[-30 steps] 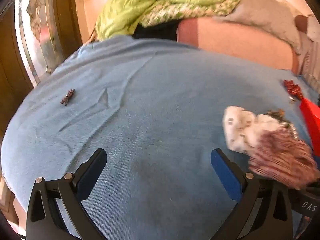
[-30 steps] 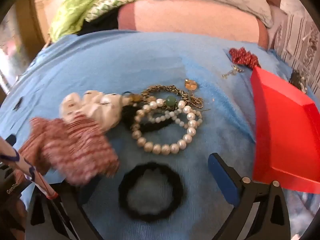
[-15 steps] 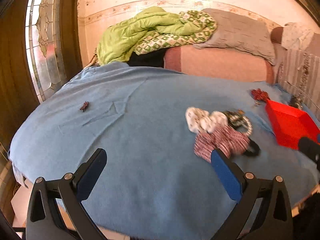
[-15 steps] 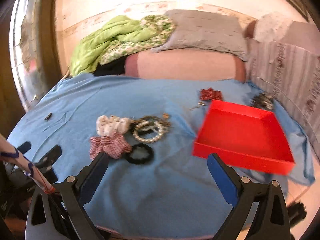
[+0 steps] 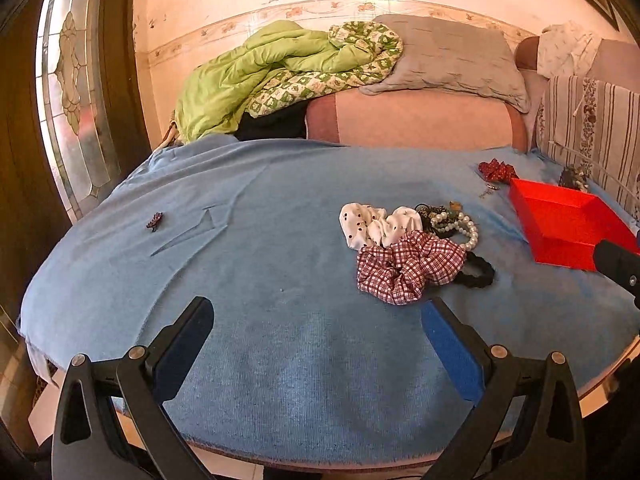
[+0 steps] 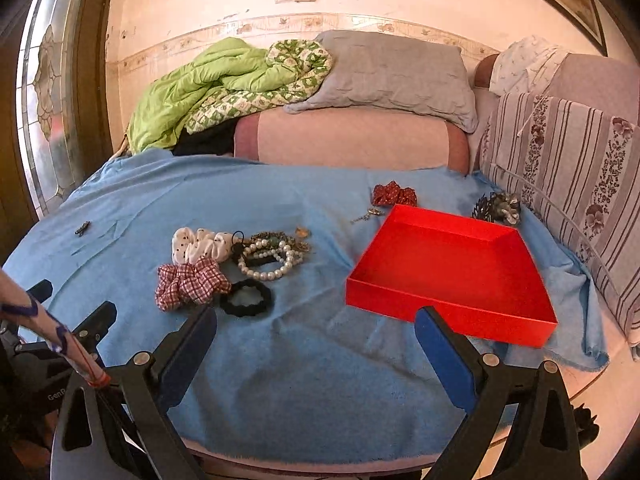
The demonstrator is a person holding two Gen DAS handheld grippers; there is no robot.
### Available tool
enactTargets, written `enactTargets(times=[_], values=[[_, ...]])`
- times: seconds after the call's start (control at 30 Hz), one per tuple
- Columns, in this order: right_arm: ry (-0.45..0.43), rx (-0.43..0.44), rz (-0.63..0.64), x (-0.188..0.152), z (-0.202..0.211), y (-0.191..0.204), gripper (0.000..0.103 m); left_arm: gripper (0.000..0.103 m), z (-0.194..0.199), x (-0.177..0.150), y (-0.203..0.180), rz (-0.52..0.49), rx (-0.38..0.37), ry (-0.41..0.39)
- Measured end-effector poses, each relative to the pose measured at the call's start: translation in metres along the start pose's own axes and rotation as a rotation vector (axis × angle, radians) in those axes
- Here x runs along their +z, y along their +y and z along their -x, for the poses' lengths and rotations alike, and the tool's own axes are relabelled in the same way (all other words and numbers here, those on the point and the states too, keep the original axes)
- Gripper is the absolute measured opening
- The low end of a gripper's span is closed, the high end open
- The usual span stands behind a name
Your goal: Organize jewelry
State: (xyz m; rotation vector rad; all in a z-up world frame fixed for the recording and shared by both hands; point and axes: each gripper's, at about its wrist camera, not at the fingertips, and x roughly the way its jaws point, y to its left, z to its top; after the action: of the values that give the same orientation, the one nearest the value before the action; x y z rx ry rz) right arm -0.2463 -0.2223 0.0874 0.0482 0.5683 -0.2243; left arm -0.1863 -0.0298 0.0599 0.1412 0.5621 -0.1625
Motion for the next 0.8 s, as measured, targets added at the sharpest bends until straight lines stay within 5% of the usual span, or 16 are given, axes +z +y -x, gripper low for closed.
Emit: enactTargets(times=[0.8], values=[[0.05, -0.011, 0.047, -0.005, -0.01, 0.012, 0.101, 0.103, -0.009, -0.002, 0.008, 0.037, -0.008, 0.023]])
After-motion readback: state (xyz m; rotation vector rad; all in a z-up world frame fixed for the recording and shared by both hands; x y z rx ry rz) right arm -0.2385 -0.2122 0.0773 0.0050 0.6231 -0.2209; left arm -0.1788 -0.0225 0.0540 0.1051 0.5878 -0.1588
